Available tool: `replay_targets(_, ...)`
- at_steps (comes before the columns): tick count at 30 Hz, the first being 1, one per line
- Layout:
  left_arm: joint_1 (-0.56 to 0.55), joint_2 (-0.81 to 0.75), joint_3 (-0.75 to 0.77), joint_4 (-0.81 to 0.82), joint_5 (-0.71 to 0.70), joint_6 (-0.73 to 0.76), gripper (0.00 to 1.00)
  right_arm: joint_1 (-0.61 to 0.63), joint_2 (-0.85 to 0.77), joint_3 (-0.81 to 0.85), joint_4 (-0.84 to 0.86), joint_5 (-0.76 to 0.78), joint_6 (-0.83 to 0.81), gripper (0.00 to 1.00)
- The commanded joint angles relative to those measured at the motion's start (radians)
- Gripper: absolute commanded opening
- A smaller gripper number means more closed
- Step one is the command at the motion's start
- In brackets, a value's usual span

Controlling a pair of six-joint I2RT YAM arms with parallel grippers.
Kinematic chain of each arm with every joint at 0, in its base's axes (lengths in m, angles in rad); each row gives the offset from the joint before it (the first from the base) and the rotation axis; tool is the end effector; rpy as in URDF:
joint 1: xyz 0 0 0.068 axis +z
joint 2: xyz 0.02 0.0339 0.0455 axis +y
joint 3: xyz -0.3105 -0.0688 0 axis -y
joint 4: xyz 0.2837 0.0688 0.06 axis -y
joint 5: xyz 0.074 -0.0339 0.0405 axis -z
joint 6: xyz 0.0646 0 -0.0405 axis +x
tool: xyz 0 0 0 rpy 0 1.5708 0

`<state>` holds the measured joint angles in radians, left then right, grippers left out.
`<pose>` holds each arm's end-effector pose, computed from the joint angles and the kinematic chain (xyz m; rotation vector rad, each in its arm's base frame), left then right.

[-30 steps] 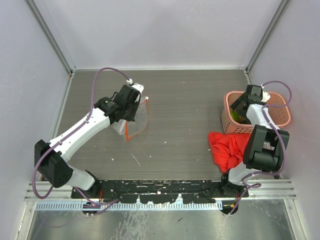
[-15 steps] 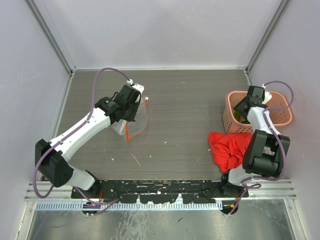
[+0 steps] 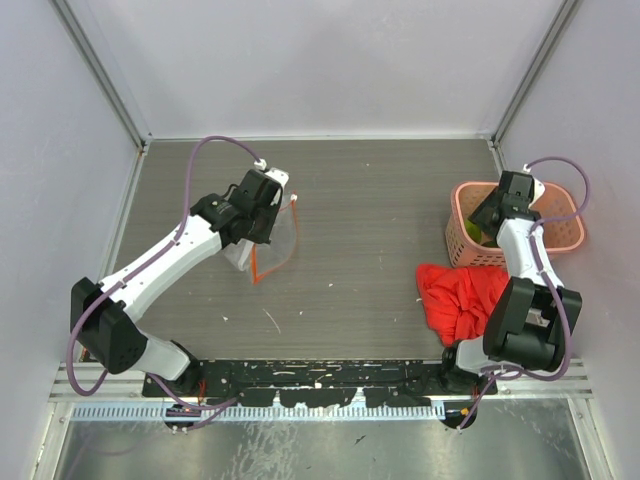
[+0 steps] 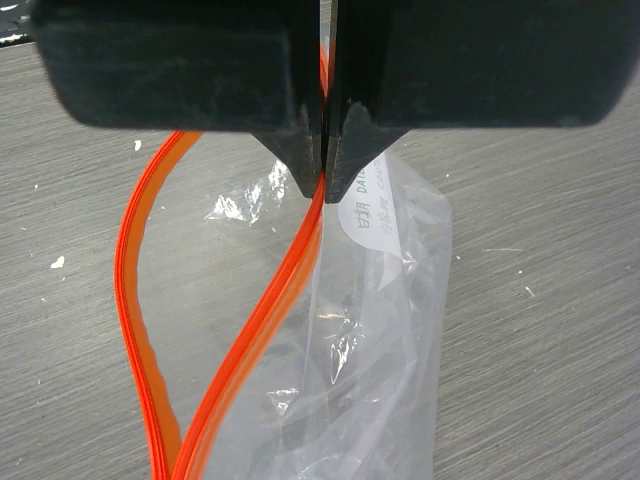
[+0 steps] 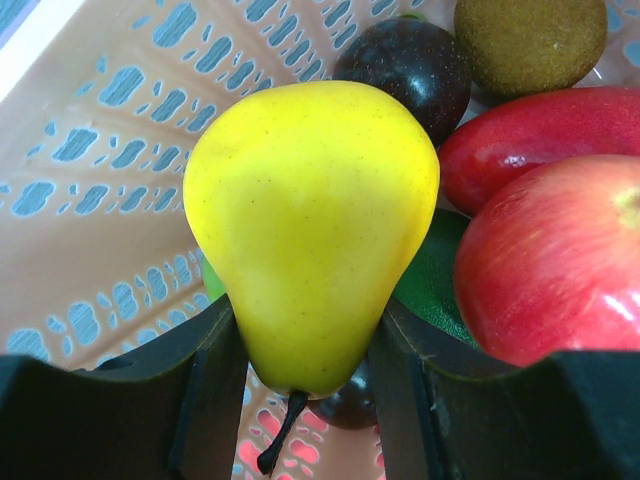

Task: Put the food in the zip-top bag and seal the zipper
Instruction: Pick up the fake fruit from the bin.

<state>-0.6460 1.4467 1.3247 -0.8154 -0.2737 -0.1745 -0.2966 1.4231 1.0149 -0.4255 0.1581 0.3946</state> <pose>0.2908 -0.1974 0.3369 0.4660 2.4146 -0.0109 0.3328 -0.1124 0.2610 0.8801 2.2282 -0.1442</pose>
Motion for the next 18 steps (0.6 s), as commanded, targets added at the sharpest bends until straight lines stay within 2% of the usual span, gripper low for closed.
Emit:
replay_targets(1,0.006,-0.01,0.016,0.002,0.011,-0.013,0.0,-0.003,-0.097,0.023,0.0,-0.025,-0.05,0.15)
replay_targets(18,0.006,-0.008,0.033,0.005,0.051,-0.001,0.0,-0.002,-0.32,0.032,-0.064,-0.153,-0.086,0.08)
